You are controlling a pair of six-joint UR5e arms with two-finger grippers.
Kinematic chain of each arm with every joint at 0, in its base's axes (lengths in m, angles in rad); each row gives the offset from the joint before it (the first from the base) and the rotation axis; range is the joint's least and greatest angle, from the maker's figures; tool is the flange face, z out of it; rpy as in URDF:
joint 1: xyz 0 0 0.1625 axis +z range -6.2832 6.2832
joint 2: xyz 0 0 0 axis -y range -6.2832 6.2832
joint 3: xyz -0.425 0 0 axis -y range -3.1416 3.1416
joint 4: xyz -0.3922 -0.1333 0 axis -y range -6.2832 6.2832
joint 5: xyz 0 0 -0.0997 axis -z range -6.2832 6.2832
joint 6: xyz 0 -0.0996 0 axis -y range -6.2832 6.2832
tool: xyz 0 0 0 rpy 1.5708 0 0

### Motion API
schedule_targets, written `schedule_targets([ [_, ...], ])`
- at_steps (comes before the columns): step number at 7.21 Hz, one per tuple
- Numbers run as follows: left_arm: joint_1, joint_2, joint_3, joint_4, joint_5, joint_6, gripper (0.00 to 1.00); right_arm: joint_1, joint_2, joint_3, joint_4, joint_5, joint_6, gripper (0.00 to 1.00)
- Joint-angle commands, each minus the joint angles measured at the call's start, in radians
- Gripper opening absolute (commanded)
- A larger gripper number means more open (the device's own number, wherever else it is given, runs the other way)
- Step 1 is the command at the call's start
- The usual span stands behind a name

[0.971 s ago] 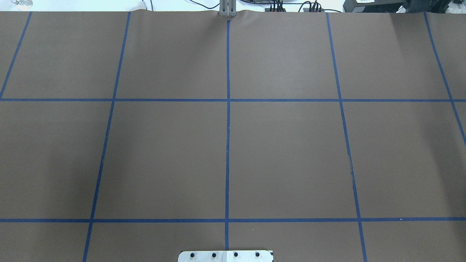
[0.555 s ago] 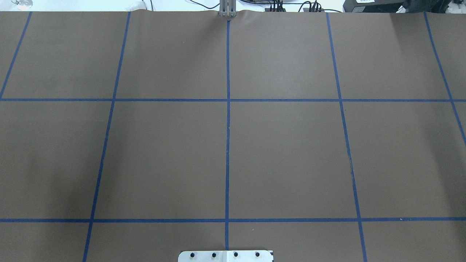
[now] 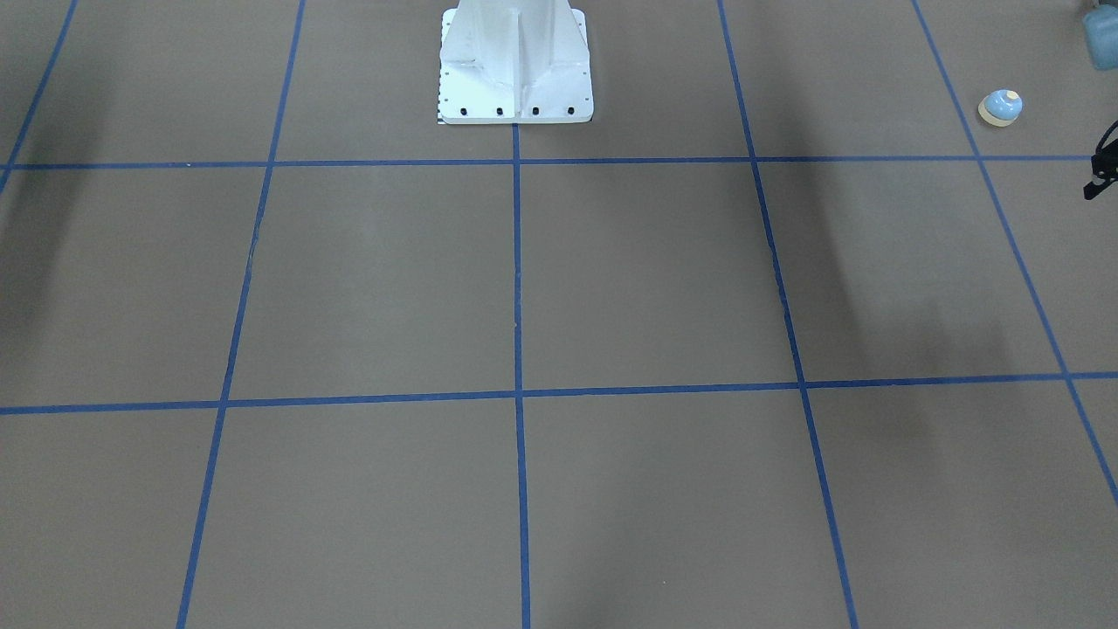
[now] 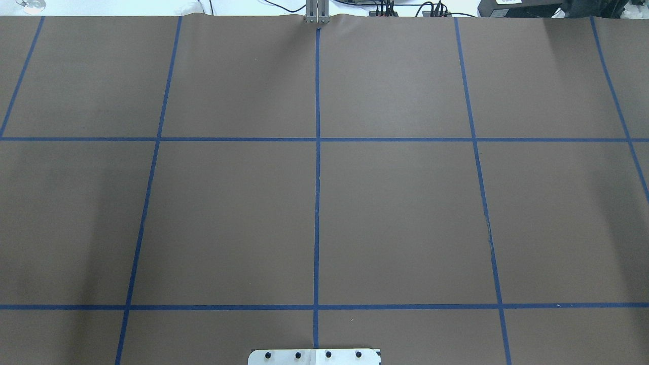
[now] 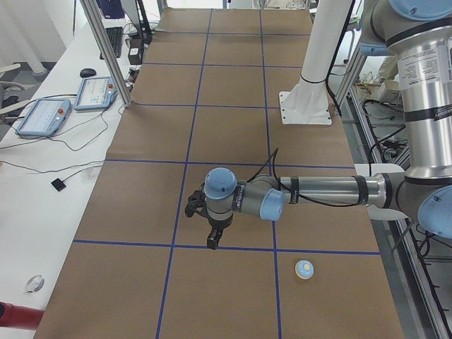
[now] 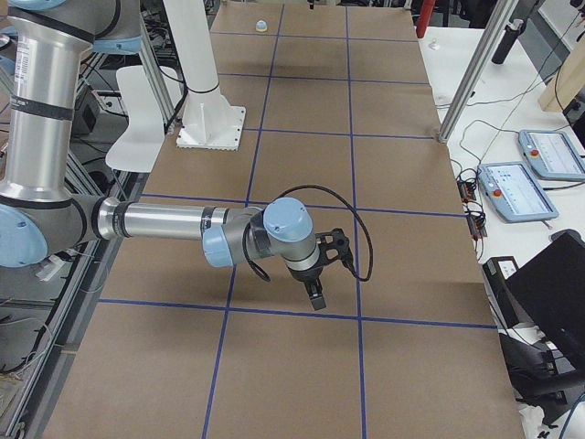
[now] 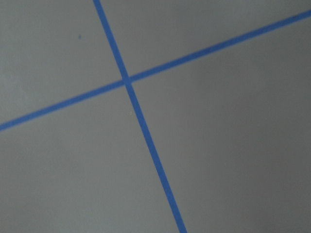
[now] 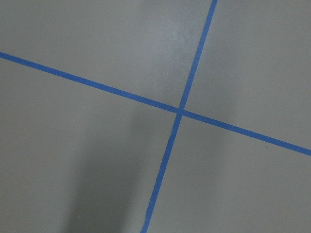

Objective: Place and press bell with both arms

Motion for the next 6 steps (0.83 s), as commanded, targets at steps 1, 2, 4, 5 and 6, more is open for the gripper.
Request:
schedule_targets([
  [1,0.106,0.089,0.000,-0.022,0.001,-0.124,1.00,0.001,-0.008,0.000,0.016,-0.001,-0.002,1.00],
  [2,0.146,0.149,0.001,-0.090,0.001,-0.168,1.00,0.001,-0.022,0.000,0.038,-0.001,-0.001,1.00],
  [4,0.177,0.288,0.013,-0.190,0.002,-0.168,0.99,0.001,-0.056,0.000,0.087,-0.001,-0.001,1.00],
  [5,0.180,0.339,0.044,-0.262,0.002,-0.170,0.99,0.001,-0.066,0.000,0.104,-0.001,-0.001,1.00],
  [6,0.181,0.370,0.094,-0.343,0.002,-0.168,0.98,0.001,-0.074,0.000,0.122,-0.001,-0.001,1.00],
])
